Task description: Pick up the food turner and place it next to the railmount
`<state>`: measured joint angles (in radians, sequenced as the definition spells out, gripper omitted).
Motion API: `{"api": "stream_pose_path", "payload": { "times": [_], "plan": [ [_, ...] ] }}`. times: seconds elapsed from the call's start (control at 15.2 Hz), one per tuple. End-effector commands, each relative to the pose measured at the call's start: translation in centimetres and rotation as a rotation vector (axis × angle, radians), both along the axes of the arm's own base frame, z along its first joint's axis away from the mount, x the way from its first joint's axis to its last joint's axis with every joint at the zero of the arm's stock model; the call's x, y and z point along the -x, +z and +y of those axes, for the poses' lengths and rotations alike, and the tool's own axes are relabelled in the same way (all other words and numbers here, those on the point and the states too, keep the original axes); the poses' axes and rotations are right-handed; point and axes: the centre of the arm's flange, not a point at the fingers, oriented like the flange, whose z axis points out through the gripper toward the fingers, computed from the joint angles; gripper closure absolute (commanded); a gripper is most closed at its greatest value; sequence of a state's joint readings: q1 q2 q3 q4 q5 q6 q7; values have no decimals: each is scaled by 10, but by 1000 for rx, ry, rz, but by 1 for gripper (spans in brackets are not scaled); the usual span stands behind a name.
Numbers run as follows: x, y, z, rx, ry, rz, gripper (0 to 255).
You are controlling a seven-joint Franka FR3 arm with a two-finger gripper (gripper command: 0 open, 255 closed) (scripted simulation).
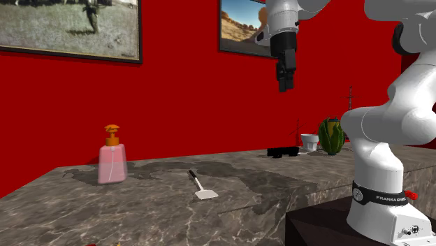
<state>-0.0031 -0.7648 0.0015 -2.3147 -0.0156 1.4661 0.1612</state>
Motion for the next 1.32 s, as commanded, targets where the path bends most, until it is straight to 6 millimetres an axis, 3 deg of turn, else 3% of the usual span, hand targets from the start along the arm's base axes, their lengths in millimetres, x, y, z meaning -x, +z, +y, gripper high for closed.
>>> {"api": "stream_pose_path", "payload": {
  "times": [0.0, 0.66, 1.25],
  "plan": [
    [0, 0, 0, 0, 0, 0, 0],
    [-88, -91, 5, 23, -324, -43, 0],
    [-169, -170, -17, 43, -615, -82, 0]
  ]
}}
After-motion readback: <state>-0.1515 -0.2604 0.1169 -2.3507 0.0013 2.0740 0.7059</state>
